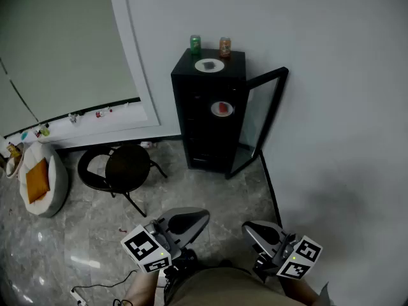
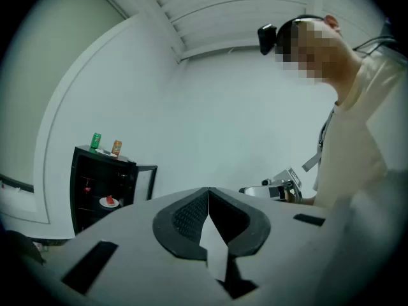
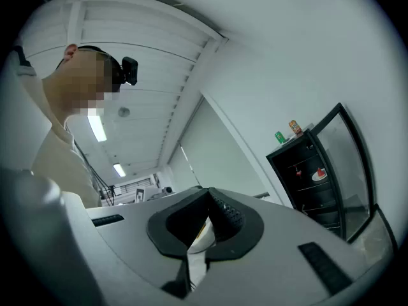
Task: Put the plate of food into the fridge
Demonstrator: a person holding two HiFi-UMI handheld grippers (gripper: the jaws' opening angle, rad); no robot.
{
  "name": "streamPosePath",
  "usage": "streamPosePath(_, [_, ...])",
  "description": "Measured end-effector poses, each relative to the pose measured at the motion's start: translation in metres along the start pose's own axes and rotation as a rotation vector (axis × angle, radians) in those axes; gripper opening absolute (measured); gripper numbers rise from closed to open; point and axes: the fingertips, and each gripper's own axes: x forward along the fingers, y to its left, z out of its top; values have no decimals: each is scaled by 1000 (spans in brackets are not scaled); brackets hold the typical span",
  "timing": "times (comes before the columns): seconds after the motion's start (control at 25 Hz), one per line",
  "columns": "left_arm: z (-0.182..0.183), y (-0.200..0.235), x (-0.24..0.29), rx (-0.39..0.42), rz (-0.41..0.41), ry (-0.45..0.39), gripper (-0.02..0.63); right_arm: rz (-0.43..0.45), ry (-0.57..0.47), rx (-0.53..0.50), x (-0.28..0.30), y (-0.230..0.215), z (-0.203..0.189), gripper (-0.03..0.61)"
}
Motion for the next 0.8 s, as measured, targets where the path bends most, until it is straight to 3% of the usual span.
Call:
streamPosePath(0.52, [7, 42, -39, -34, 8, -19, 11, 14, 1, 17, 55, 14, -4, 18])
streamPosePath(0.8, [10, 78, -65, -55, 19, -32, 11, 10, 49, 4, 98, 18, -12, 18])
